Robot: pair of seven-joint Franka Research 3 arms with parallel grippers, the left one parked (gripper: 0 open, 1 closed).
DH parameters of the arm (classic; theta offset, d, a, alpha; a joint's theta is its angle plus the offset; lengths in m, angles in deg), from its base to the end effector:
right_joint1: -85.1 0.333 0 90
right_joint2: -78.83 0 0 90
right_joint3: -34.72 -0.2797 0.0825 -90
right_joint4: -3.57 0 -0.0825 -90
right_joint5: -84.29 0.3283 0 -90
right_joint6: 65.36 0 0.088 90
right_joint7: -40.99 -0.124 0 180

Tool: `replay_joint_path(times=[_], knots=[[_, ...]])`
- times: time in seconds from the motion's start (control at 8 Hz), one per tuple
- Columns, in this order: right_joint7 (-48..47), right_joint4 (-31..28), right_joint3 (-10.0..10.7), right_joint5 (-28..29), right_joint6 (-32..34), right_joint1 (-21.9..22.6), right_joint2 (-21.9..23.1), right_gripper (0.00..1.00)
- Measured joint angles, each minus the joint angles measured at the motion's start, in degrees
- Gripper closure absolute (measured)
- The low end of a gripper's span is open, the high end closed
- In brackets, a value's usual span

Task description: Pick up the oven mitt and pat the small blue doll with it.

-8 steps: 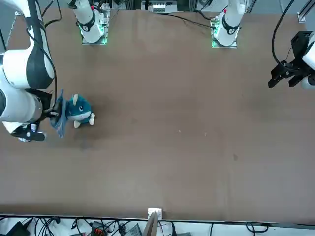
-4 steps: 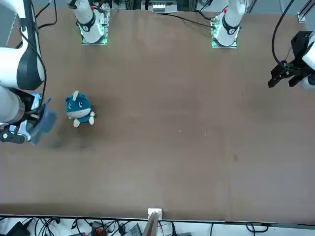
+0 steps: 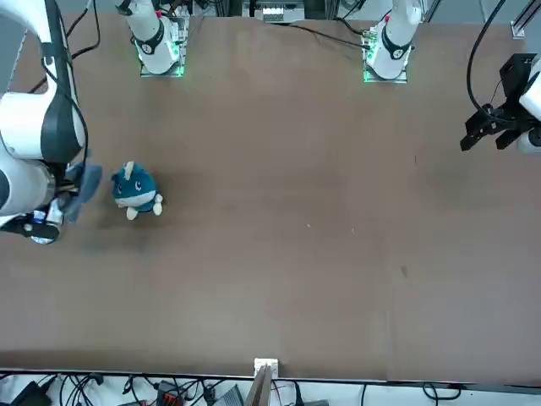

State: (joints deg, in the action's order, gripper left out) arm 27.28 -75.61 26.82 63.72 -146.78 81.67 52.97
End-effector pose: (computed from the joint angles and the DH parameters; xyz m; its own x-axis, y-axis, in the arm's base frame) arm 0.5698 -0.0153 0.4018 0.9297 -0.1952 -0.3123 -0.0712 -0.9273 0.3674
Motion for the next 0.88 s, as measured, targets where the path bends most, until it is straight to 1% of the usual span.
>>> replay_joint_path(times=[0.25,0.5,0.75,0.88], knots=[[-0.5,0.0,-0.1,4.0,-0.2,0.3,-0.6,0.97],[-3.6,0.0,-0.1,6.6,-4.1,0.3,-0.7,0.97],[-4.7,0.7,0.4,5.9,-8.0,0.0,-0.7,0.97],[-3.2,1.1,1.0,3.0,-8.1,-0.5,-0.7,0.97]])
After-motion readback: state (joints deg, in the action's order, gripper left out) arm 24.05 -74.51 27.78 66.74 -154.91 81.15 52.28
